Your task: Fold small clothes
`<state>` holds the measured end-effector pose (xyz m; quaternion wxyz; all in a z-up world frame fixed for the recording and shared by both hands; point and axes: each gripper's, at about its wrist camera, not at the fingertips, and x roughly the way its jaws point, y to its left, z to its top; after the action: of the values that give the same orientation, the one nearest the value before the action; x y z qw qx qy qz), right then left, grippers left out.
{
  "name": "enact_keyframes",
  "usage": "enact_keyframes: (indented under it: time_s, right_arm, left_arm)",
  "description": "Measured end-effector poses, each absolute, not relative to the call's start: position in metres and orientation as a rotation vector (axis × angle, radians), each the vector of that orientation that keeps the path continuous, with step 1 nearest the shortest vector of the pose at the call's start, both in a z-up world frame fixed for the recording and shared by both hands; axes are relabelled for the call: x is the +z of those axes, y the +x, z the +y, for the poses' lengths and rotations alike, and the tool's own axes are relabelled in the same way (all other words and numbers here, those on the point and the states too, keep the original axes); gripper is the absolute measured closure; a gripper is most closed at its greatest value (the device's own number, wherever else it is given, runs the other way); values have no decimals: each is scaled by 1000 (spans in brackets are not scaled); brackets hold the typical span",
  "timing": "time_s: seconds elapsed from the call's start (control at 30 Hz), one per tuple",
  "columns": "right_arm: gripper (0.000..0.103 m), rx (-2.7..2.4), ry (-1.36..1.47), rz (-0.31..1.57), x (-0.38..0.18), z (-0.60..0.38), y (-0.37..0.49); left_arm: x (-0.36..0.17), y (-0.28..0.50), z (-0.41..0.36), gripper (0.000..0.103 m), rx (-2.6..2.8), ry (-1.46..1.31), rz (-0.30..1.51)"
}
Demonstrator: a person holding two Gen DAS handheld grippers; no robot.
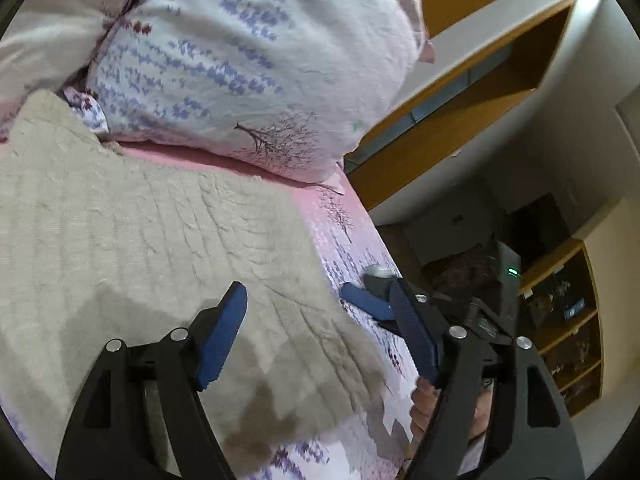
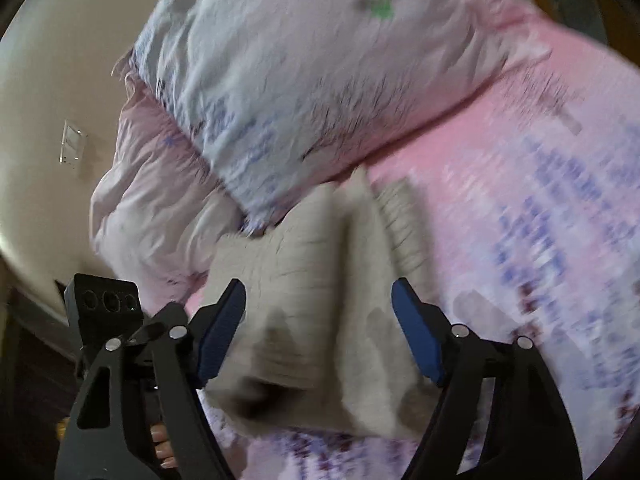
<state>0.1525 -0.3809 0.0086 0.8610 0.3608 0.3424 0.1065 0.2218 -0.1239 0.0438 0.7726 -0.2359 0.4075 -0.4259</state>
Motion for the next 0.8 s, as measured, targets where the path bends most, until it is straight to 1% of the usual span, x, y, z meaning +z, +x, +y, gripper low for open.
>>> enact_keyframes:
  time_s: [0.07, 0.2, 0.27, 0.43, 0.47, 0.5, 0.53, 0.57, 0.8]
  right_arm:
    - [29, 253, 785, 747, 4, -376, 156]
    - [34, 289, 840, 741, 4, -378, 159]
    - [34, 307, 847, 754, 7, -376, 163]
    - [35, 223, 774, 860, 1, -365, 183]
    - [39, 222, 770, 869, -1, -363, 186]
    - [46, 224, 762, 883, -3, -359, 190]
    - [50, 229, 757, 895, -6, -357, 192]
    - [59, 236, 753, 908, -8, -354, 195]
    - [61, 239, 750, 911, -15, -348, 204]
  left_arm:
    - [51, 217, -103, 23, -891, -538, 833]
    - [63, 210, -49, 20, -693, -532, 734]
    - [63, 213, -34, 19, -591, -491, 741]
    - [36, 224, -16, 19, -463, -435, 859]
    - [32, 227, -16, 19, -459, -436, 878]
    - [25, 229, -17, 19, -455, -437, 901]
    - [20, 229, -17, 19, -456, -439, 916]
    - [16, 231, -18, 19, -463, -441, 933]
    - [3, 238, -28, 20, -522, -479, 975]
